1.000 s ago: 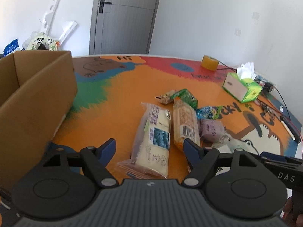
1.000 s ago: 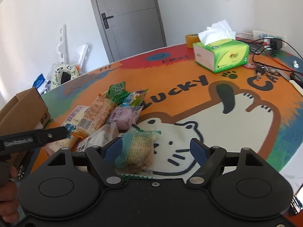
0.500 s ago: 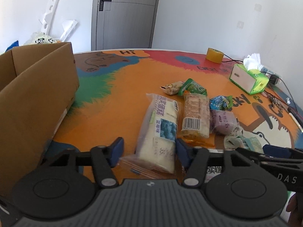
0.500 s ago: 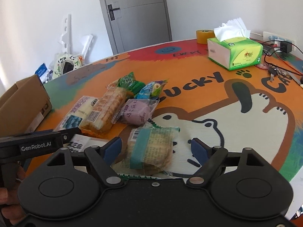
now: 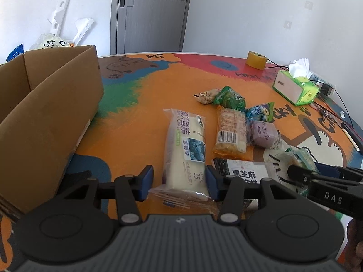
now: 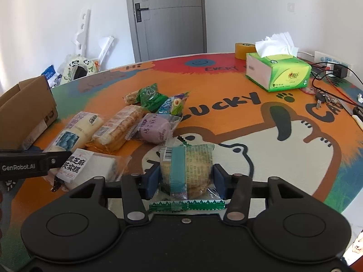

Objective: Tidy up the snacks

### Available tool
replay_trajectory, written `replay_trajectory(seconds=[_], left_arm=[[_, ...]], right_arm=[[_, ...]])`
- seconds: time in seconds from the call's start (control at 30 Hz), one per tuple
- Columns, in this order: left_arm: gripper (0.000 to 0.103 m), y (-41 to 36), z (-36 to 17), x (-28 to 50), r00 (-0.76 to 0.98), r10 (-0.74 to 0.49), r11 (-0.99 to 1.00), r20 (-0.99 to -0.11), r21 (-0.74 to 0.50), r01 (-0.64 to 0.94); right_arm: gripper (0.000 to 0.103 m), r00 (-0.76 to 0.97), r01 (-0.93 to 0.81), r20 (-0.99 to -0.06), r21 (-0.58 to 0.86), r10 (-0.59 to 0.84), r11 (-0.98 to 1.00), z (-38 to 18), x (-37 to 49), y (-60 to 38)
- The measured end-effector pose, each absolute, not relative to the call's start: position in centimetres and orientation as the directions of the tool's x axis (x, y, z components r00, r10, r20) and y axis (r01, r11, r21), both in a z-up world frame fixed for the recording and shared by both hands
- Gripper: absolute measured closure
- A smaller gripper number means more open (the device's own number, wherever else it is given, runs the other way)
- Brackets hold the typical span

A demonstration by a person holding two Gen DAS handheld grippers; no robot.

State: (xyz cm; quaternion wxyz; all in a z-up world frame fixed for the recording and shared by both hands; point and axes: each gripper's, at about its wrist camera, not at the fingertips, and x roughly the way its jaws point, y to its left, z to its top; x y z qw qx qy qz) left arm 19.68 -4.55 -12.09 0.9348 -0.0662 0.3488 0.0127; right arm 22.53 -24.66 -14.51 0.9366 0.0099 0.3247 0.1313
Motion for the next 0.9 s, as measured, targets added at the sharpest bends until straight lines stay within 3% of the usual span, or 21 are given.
replay_trajectory(seconds=[0.37,0.47,0.5,0.57,0.6,0.67,0.7,0.9], left_arm=[[0.051,-5.4,-12.6,21.1,0.773,0.018,0.994,-0.634,-0.074,-0.084],[0.059,-5.5,-12.8,20.9,0.775,0.016,0.996,-0.632,-0.062,-0.071],[0.063,-5.5,-12.8,20.9,0.777,0.016,0.996,-0.629,-0.06,-0.069],[0.068,-5.3,-12.6,20.7,0.778,0.002,0.995,-0.628,-0.079,-0.067],[0.069,-5.2,-12.6,20.7,0.779,0.0,0.994,-0.627,-0.085,-0.069],[0.071,-5.0,-12.3,20.5,0.782,-0.001,0.993,-0.624,-0.093,-0.073],[0.071,-4.9,-12.2,20.4,0.784,-0.001,0.992,-0.621,-0.097,-0.075],[0.073,-4.5,-10.8,19.5,0.803,-0.016,0.99,-0.595,-0.12,-0.07]], right_arm=[[0.053,0.762,-0.197,-0.606,0.119,0.228,0.973,-14.6,23.1,-26.0],[0.048,0.765,-0.198,-0.608,0.093,0.213,0.976,-14.7,23.0,-25.6],[0.04,0.764,-0.199,-0.61,0.089,0.211,0.976,-14.8,23.0,-25.4],[0.036,0.768,-0.205,-0.605,0.078,0.21,0.976,-14.9,22.9,-25.1],[0.037,0.771,-0.207,-0.603,0.066,0.204,0.976,-15.0,22.8,-24.9],[0.051,0.778,-0.206,-0.597,0.052,0.196,0.977,-14.9,22.7,-24.8],[0.053,0.774,-0.211,-0.599,0.065,0.207,0.975,-14.8,22.8,-25.0],[0.054,0.78,-0.215,-0.577,0.117,0.243,0.97,-13.7,22.5,-25.3]])
